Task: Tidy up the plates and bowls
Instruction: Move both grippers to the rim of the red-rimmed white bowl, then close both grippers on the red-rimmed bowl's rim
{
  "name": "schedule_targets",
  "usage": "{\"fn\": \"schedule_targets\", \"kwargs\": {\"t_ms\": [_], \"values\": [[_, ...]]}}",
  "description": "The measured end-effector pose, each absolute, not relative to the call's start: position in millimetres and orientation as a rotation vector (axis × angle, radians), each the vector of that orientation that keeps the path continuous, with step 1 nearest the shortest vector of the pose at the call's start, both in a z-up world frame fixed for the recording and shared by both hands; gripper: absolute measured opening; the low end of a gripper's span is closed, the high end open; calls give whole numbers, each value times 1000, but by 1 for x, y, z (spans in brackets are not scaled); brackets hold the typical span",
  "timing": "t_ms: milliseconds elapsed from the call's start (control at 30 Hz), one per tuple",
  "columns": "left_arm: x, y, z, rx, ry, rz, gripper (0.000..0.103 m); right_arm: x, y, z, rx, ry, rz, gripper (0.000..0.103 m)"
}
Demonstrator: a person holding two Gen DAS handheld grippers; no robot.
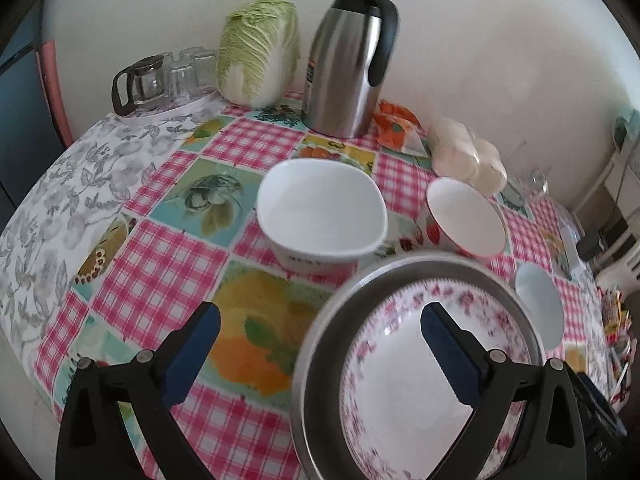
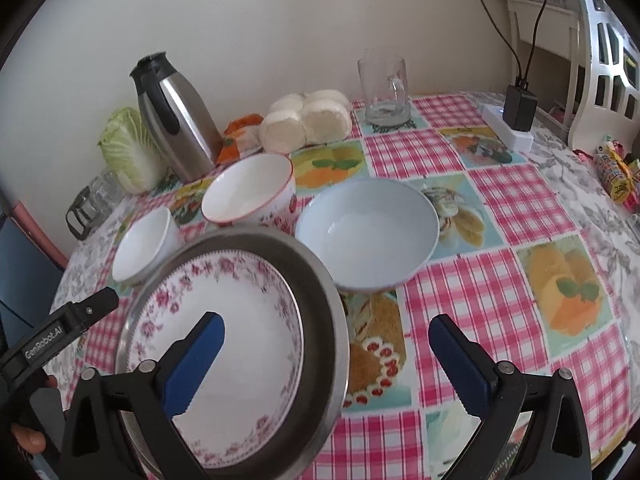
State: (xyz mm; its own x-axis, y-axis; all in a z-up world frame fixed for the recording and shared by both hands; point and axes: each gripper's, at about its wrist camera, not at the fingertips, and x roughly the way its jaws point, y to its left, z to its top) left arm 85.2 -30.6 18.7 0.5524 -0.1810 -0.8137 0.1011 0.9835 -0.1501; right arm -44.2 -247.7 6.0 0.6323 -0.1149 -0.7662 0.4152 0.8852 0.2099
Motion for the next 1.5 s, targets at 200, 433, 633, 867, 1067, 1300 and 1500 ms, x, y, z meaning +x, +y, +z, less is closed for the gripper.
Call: {"fn": "schedule_targets", "kwargs": {"t_ms": [200,433,633,867,1067,1300,1500], "values": [[112,-22,36,-105,922,-121,100,-37,-252,17,383,764,-316,103],[142,-22,60,-67,842,-150,100,-11,-260,30,383,739,-284,103],[166,-22,72,-29,837,-194,101,13,-262,41,351,734,-247,103],[199,-28,87,-75,889,-297,101,47,-271,63,294,751,-256,103],[225,-51,91,-46,939,-331,101,84,-264,66,209,821,-228,103],[245,-87,77,15,1033,-363,101,122,-270,46,230,948,-229,103],[257,-108,47,-28,1158,-399,101,140,-282,16,291,1057,-261,91]]}}
